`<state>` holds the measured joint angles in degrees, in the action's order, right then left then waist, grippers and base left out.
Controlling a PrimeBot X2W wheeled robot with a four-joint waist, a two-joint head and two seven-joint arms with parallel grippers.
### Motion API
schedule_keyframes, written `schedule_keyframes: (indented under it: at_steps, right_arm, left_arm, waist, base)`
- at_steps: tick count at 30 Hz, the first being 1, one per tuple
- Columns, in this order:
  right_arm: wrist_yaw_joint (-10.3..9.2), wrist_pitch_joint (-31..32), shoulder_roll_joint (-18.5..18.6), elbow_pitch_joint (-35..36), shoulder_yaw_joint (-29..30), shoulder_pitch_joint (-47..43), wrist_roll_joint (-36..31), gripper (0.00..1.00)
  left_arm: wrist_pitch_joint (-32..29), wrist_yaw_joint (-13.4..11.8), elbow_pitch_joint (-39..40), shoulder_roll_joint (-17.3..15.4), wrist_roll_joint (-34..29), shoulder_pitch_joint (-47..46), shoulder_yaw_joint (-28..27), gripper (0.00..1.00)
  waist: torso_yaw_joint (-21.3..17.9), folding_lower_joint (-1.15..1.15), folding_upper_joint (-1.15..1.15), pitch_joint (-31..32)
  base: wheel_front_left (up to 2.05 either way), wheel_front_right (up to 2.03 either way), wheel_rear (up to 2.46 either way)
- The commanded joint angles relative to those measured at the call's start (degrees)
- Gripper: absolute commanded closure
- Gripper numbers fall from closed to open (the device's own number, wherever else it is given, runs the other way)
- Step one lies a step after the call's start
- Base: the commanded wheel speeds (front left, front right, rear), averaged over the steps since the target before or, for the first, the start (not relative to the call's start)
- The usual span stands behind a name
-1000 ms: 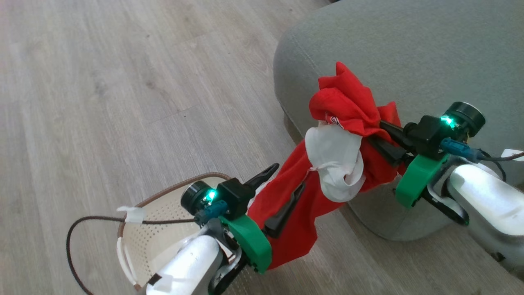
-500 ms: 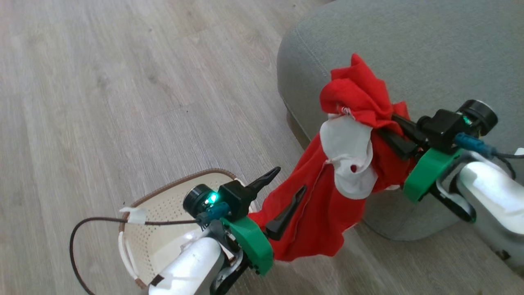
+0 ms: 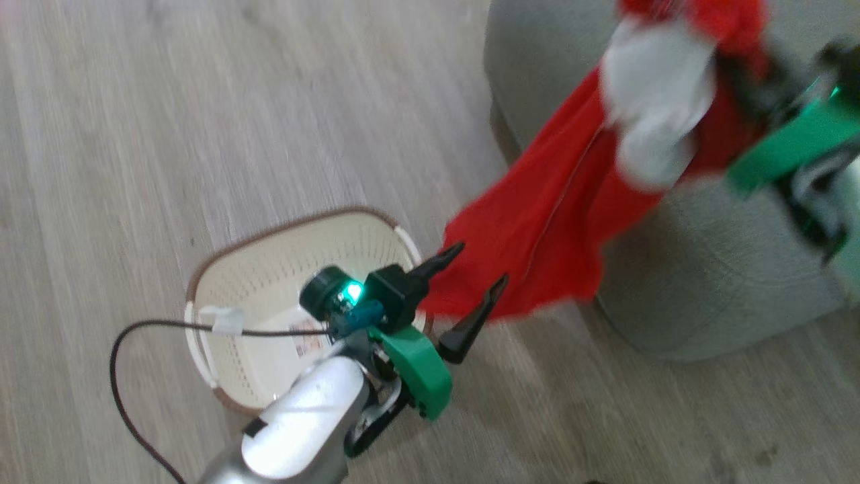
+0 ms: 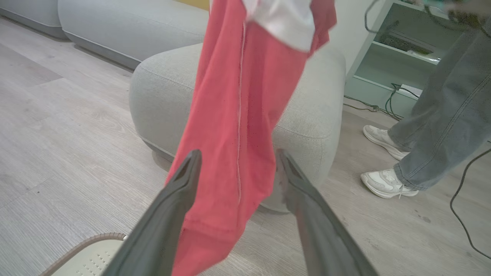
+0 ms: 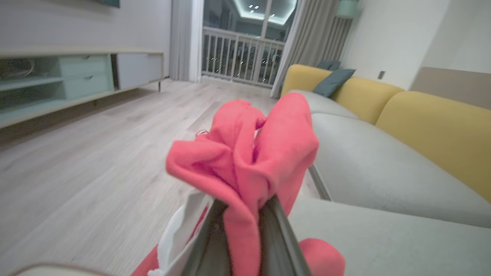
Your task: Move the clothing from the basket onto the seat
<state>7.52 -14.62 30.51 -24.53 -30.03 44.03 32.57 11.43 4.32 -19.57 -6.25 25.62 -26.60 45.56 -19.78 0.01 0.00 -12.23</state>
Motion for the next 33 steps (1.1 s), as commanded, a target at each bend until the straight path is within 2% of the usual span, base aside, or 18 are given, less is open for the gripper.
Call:
schedule_keyframes:
  at_steps: [1, 6, 11, 16, 21, 26, 30, 33]
  right_arm:
    - [-0.03, -0.38, 0.00, 0.69, 4.12, 5.05, 0.82, 1.00]
    - [-0.03, -0.38, 0.69, -4.36, 15.71, 15.08, -0.31, 1.00]
    - [-0.03, -0.38, 4.42, -11.48, 26.29, 25.45, -1.60, 1.00]
    - [-0.03, -0.38, 8.88, -18.20, 35.10, 33.90, -6.07, 1.00]
    - [-0.03, -0.38, 10.65, -23.21, 46.46, 40.73, -13.11, 1.00]
    - [-0.03, -0.38, 8.77, -29.19, 51.59, 40.81, -18.73, 1.00]
    - [-0.03, -0.38, 5.75, -32.34, 58.03, 37.25, -22.76, 1.00]
    - [-0.03, -0.38, 2.18, -32.23, 62.30, 34.46, -25.43, 1.00]
  left_arm:
    - [-0.40, -0.38, 2.12, -0.74, -0.88, -3.58, -1.45, 0.00]
    - [-1.13, -0.36, 2.65, -1.16, -1.98, -5.82, -0.90, 0.00]
    - [-1.27, -0.77, 3.19, -1.49, -2.85, -7.40, -0.72, 0.00]
    - [-1.48, -0.88, 3.44, -2.09, -3.27, -7.52, -0.15, 0.00]
    - [-1.93, -1.38, 4.26, -2.57, -3.29, -7.40, 0.02, 0.00]
    - [-2.98, -2.04, 5.46, -3.04, -3.62, -7.22, 0.46, 0.00]
    - [-4.24, -2.66, 6.95, -3.77, -4.21, -7.43, 0.88, 0.00]
    - [-5.26, -3.36, 8.05, -4.91, -4.66, -7.43, 0.81, 0.00]
  waist:
    - [2.87, -0.01, 0.00, -5.66]
    - [6.06, -0.01, 0.00, -12.00]
    - [8.88, -0.01, 0.00, -17.61]
    - [10.67, -0.01, 0.00, -21.28]
    - [10.78, -0.01, 0.00, -25.04]
    - [10.06, -0.01, 0.00, -29.12]
    - [9.60, -0.01, 0.00, -33.14]
    - [9.11, -0.01, 0.00, -35.47]
  base:
    - [0.00, 0.00, 0.00]
    - [0.00, 0.00, 0.00]
    - [0.00, 0.00, 0.00]
    - [0.00, 0.00, 0.00]
    - [0.00, 0.00, 0.00]
    - [0.00, 0.00, 0.00]
    - [0.00, 0.00, 0.00]
    - [0.00, 0.00, 0.00]
